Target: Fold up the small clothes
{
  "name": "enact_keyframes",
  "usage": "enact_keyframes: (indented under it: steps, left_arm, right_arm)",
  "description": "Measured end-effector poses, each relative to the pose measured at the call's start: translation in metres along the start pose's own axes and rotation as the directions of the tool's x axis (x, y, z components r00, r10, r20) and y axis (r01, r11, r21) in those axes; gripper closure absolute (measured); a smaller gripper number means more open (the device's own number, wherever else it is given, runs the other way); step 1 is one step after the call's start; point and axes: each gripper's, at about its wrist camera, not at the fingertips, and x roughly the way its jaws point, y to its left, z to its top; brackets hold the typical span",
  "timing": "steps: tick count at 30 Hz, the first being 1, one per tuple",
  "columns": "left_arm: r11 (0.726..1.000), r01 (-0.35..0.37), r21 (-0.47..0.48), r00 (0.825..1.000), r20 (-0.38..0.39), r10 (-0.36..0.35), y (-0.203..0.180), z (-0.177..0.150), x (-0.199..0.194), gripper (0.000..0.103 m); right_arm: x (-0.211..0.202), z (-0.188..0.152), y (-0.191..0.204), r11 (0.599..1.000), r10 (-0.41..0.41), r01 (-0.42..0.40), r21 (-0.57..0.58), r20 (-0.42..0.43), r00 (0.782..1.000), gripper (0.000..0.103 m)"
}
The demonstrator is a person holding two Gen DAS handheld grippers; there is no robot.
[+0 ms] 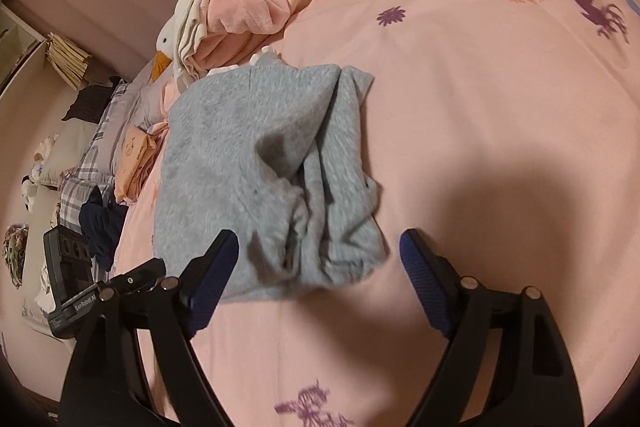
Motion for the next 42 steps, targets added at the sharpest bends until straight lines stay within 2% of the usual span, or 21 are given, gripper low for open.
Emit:
enact_keyframes:
  steps: [15,23,42]
  left_arm:
    - [0.999,-0.001,0.046,1.000,-0.001,0.001,-0.007,0.018,0.017,0.032]
    - [0.998,-0.003,0.055,1.000,0.003,0.003,-0.011,0.024,0.025,0.024]
    - [0.998,-0.005,0.057,1.000,0.010,0.005,-0.015,0.030,0.033,0.020]
  right_arm:
    - [0.023,0.024,0.006,0.999,0.030,-0.030,-0.022,-0.013,0.999,0.019]
    - [0.033,0.033,0.010,0.999,0.033,-0.034,-0.034,-0.005,0.999,0.019]
    - [0.049,0.045,0.019,0.997,0.026,-0.026,-0.068,0.008,1.000,0.019]
